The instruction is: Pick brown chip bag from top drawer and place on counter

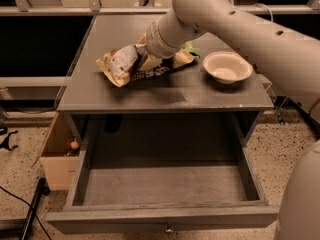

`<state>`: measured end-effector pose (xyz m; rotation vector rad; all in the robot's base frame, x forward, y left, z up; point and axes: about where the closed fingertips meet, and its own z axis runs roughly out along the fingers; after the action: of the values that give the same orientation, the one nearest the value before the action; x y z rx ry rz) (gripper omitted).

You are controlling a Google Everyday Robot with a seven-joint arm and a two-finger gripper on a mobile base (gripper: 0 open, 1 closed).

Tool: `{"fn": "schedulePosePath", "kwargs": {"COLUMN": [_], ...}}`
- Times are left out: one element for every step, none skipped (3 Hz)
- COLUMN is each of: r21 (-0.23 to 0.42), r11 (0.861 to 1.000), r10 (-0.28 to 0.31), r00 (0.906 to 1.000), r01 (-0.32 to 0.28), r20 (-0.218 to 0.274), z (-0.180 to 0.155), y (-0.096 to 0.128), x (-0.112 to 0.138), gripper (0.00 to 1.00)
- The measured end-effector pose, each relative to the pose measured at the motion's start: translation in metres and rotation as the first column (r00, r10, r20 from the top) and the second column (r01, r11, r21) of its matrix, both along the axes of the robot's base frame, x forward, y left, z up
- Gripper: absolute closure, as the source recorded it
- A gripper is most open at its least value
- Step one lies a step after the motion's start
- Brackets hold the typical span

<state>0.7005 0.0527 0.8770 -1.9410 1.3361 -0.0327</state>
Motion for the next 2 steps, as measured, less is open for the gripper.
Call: {"fn": "schedulePosePath", "kwargs": {"r21": [0.0,0.0], "r11": [1.0,1.0], "r10": [0.0,0.0], "r00": [1.0,1.0], "r01": [0.0,0.0], "r20": [0.0,0.0], "z": [-0.0001,-0.0001], "y": [0.0001,0.0001], "x": [0.0,0.0], "gripper": [0.31,0.08]}}
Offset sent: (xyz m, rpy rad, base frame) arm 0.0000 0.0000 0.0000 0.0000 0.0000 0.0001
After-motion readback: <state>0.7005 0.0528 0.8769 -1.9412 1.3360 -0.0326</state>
